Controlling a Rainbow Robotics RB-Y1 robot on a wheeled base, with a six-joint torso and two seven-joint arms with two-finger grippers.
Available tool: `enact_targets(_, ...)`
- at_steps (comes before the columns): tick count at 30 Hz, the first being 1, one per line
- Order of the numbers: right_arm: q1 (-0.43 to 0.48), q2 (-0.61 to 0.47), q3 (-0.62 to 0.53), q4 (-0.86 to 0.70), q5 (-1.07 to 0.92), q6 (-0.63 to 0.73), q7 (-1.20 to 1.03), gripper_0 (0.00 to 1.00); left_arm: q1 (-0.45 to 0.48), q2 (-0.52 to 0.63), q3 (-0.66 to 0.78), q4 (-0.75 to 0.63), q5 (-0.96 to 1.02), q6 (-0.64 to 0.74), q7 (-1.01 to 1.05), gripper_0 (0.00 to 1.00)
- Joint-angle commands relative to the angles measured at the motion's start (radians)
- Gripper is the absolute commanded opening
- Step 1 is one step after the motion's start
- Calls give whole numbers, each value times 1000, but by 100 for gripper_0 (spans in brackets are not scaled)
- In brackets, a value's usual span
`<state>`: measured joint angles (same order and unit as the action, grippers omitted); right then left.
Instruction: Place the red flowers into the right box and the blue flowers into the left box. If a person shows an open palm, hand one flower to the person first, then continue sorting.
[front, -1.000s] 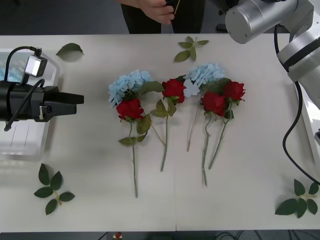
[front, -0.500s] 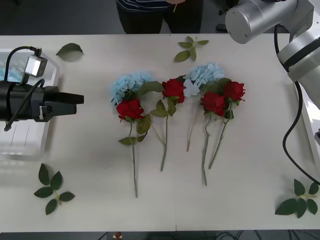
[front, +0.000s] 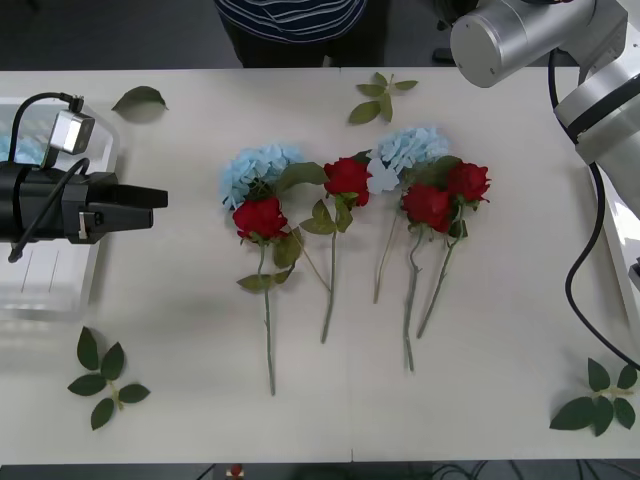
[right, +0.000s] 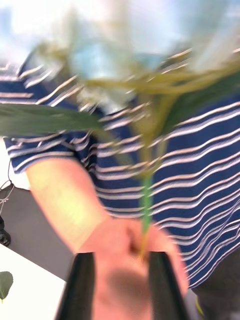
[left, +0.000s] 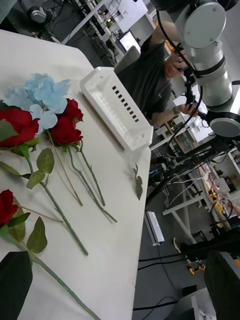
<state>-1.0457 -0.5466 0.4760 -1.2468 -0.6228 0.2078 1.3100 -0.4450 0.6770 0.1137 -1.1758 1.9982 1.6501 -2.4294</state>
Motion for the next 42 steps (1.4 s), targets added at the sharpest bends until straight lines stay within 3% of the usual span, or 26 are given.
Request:
enact_targets(1, -36, -7, -2, -20, -2, -4, -43, 98, -27, 7, 21, -24, 1, 5, 9, 100)
enact_targets(35, -4, -41, 18, -33, -14, -33, -57, 98, -27, 7, 21, -24, 1, 5, 9, 100)
enact_targets(38, -16, -84, 6, -103, -66, 110, -123, 98, -27, 7, 21, -24, 1, 5, 9, 100)
enact_targets(42, -31, -148, -14, -240, -186, 398, -262, 98, -27, 7, 21, -24, 1, 5, 9, 100)
